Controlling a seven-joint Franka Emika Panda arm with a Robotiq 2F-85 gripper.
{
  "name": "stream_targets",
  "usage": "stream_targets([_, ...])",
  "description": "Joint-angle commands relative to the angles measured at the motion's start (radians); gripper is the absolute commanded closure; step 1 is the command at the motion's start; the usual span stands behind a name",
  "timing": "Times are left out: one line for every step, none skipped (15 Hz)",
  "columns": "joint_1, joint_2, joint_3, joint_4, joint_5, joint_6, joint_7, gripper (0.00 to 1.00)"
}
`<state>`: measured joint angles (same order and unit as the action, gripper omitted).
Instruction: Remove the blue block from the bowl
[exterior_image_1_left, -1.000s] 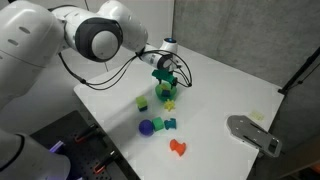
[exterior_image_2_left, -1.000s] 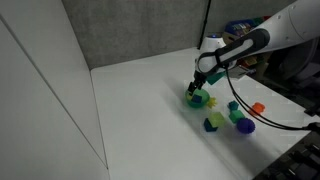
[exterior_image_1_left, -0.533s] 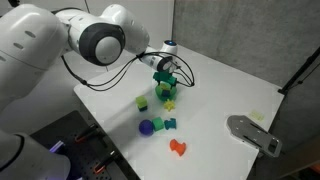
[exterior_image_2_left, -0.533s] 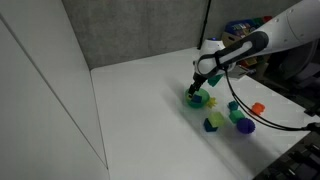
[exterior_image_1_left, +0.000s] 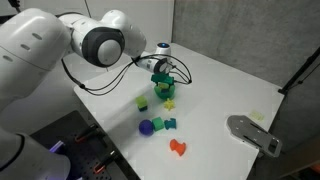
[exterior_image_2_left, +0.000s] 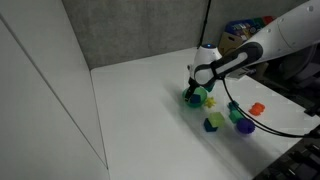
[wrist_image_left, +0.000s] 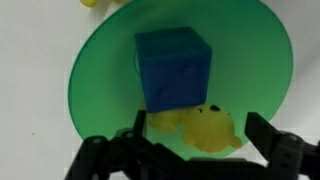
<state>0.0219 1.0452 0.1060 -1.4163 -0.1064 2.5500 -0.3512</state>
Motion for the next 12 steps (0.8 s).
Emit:
stream_targets([0.011,0.024,-0.01,0.017,-0.036,0.038,-0.013,0.0])
stream_targets([0.01,0.027,-0.01,0.017,-0.039,0.041,-0.012,0.0])
stream_targets([0.009,0.03,-0.011,0.017,-0.042,0.042,-0.011,0.0])
stream_targets([0.007,0.034,-0.011,0.019,-0.041,0.039,-0.009,0.25])
stream_targets([0.005,0.037,-0.013,0.021,-0.04,0.034,-0.008,0.28])
stream_targets([0.005,0.039,-0.017,0.023,-0.04,0.031,-0.005,0.34])
stream_targets([0.004,0.039,-0.018,0.025,-0.039,0.028,-0.004,0.41])
stream_targets([0.004,0.04,-0.02,0.026,-0.039,0.027,-0.003,0.42])
stream_targets([0.004,0.041,-0.021,0.027,-0.039,0.026,-0.002,0.46])
stream_targets([0.003,0.041,-0.022,0.03,-0.038,0.025,-0.001,0.52])
stream_targets([0.002,0.041,-0.022,0.035,-0.036,0.023,0.0,0.59])
stream_targets([-0.001,0.04,-0.02,0.037,-0.034,0.022,-0.001,0.69])
